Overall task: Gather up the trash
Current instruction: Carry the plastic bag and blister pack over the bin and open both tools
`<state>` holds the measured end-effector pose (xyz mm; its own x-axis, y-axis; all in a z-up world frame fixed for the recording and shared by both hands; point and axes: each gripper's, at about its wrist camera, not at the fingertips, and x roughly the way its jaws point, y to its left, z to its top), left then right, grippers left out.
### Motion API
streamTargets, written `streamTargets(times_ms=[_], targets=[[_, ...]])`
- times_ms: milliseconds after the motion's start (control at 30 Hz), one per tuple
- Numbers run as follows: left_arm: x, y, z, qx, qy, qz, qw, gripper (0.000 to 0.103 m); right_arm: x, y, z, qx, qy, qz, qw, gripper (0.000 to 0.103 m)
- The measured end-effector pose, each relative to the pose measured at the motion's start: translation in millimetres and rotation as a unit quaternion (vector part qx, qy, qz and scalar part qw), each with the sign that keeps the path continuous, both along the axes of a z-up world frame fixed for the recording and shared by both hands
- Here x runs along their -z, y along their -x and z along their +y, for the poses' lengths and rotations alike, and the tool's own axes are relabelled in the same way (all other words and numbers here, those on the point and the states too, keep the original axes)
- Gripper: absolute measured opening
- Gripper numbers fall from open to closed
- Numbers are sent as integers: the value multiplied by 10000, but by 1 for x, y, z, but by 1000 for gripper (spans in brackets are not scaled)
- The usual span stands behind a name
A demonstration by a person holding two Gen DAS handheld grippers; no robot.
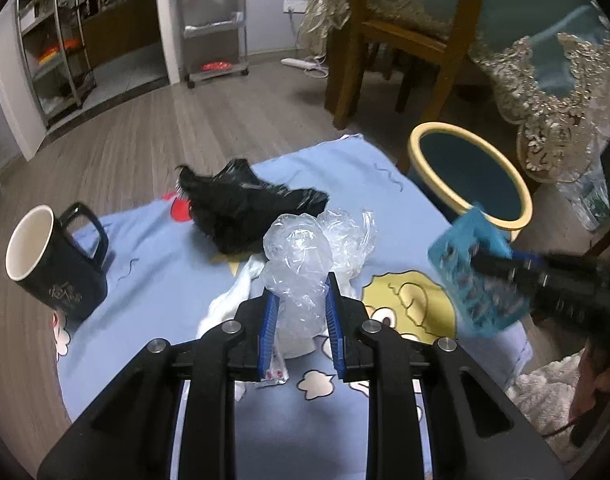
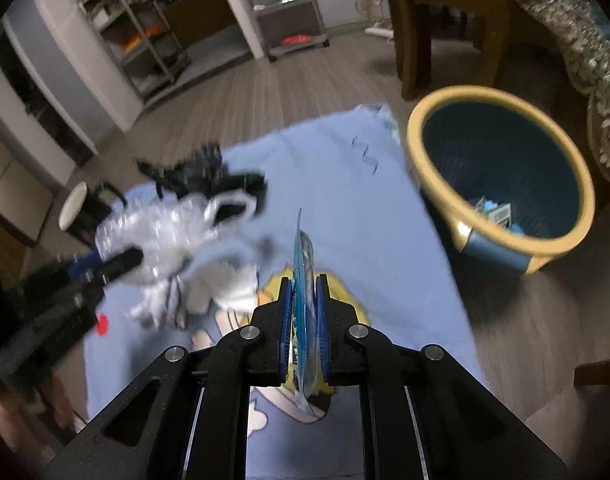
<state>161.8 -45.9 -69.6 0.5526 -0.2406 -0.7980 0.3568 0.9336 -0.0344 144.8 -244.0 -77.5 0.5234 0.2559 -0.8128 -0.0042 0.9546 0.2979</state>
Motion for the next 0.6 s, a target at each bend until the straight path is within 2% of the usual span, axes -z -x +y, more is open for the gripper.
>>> streamTargets(times_ms=[200, 300, 367, 400, 500, 533, 600], targets=[[-14, 3, -20, 244, -94, -30, 9997, 22, -57, -11, -36, 234, 62, -429, 9988, 13], [-34, 0, -39, 427, -65, -190, 9989, 22, -91, -17, -66, 340, 85, -732, 9967, 13], [-44, -1, -56, 599, -88, -301, 9977, 22, -109, -21, -87, 371, 267, -912, 9948, 13], [-47, 0, -63, 673, -88, -361, 9970, 22, -117, -23, -98, 392, 549, -1039, 9923, 13], [-58, 1, -95, 1009, -106, -448, 9938, 22, -122, -25, -125, 521, 1092, -1231, 9850, 13], [-59, 1, -107, 1119, -111, -446, 9927, 22, -116, -26, -135, 624, 1132, -1238, 9839, 13], [-56, 2, -131, 1334, -134, -404, 9901, 22, -98, -32, -155, 809, 873, -1090, 9869, 13]])
